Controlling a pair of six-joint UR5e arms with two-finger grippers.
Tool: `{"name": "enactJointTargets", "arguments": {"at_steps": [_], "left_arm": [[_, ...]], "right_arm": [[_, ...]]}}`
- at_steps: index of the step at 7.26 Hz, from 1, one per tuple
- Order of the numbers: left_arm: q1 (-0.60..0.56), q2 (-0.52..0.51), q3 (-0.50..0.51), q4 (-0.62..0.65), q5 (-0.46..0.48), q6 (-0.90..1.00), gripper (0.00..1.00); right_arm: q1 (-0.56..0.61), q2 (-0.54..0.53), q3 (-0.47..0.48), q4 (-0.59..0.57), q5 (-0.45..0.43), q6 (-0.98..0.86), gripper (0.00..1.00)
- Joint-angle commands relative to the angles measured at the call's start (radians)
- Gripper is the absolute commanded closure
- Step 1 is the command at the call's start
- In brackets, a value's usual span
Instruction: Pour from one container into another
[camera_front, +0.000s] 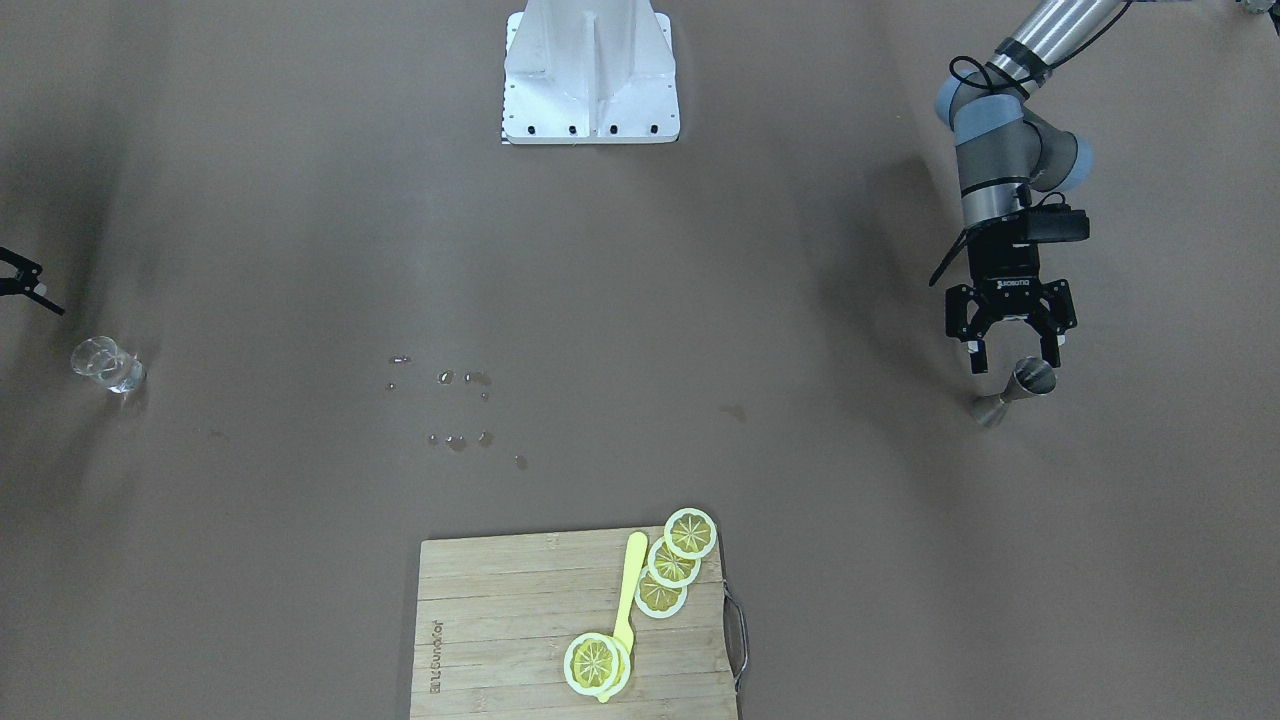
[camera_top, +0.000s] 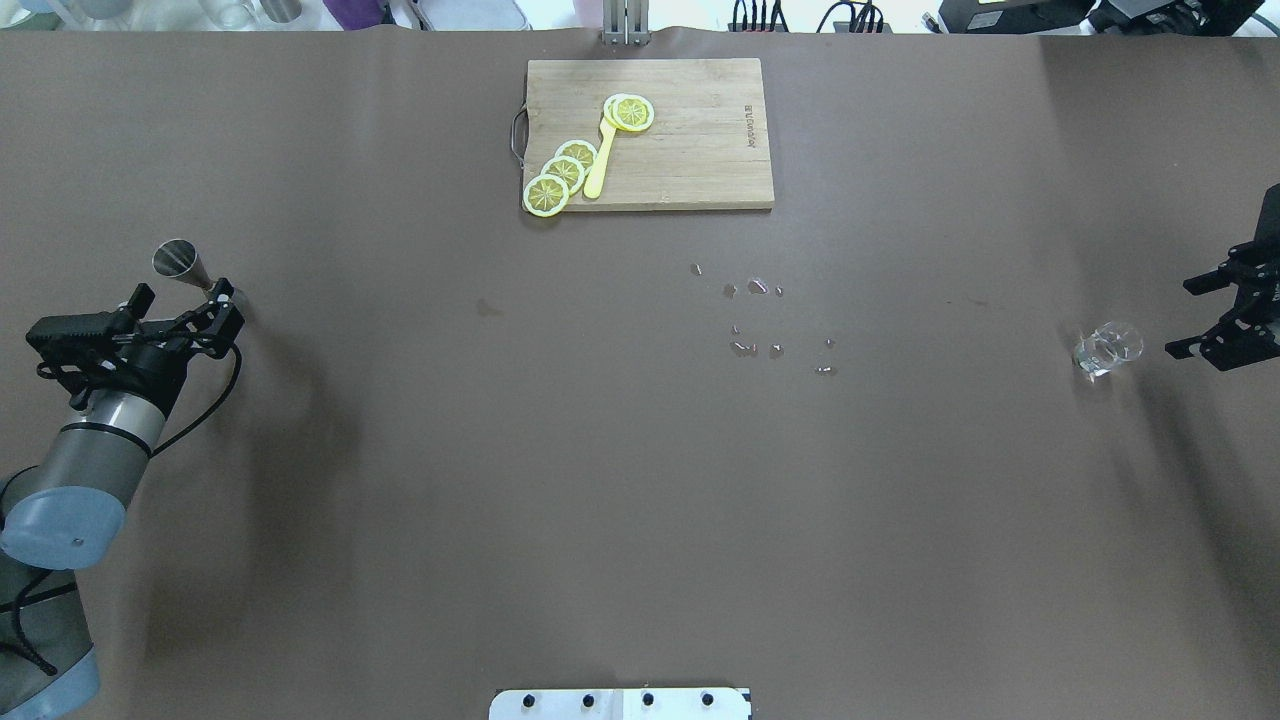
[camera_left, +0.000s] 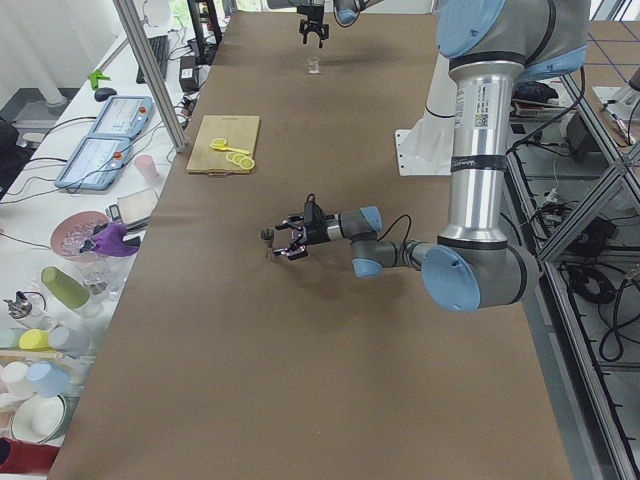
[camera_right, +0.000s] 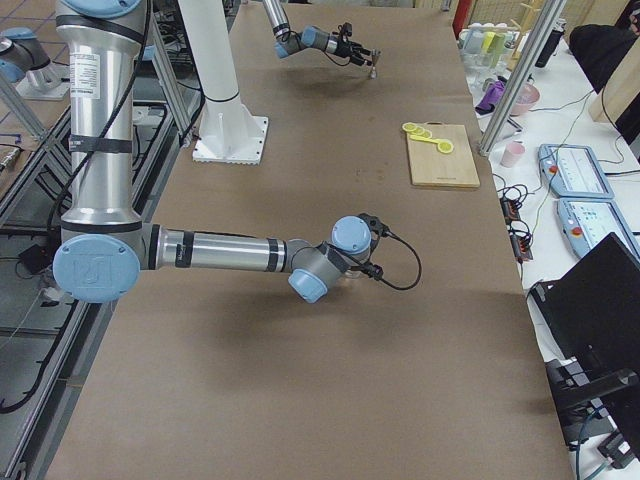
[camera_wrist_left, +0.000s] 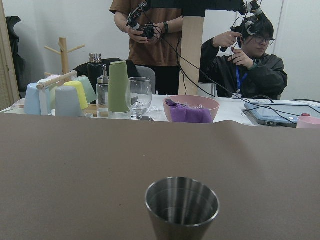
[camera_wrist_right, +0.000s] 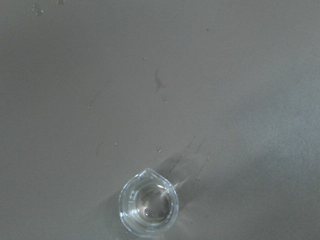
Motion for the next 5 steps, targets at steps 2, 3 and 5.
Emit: {"name": "enactJointTargets", "arguments": {"at_steps": [2, 3, 5], "left_arm": [[-0.004, -0.049, 0.055, 0.001, 0.019, 0.001, 0.02], [-0.007, -0.053, 0.055, 0.016, 0.019, 0.001, 0.02], [-0.010, -0.053, 0.065, 0.022, 0.020, -0.002, 0.02]], "right_arm": [[-0.030, 0.008, -0.075, 0.169, -0.008, 0.067, 0.00], [-0.038, 0.009, -0.098, 0.213, -0.009, 0.105, 0.00], [-0.071, 0.021, -0.103, 0.275, -0.053, 0.159, 0.00]]}}
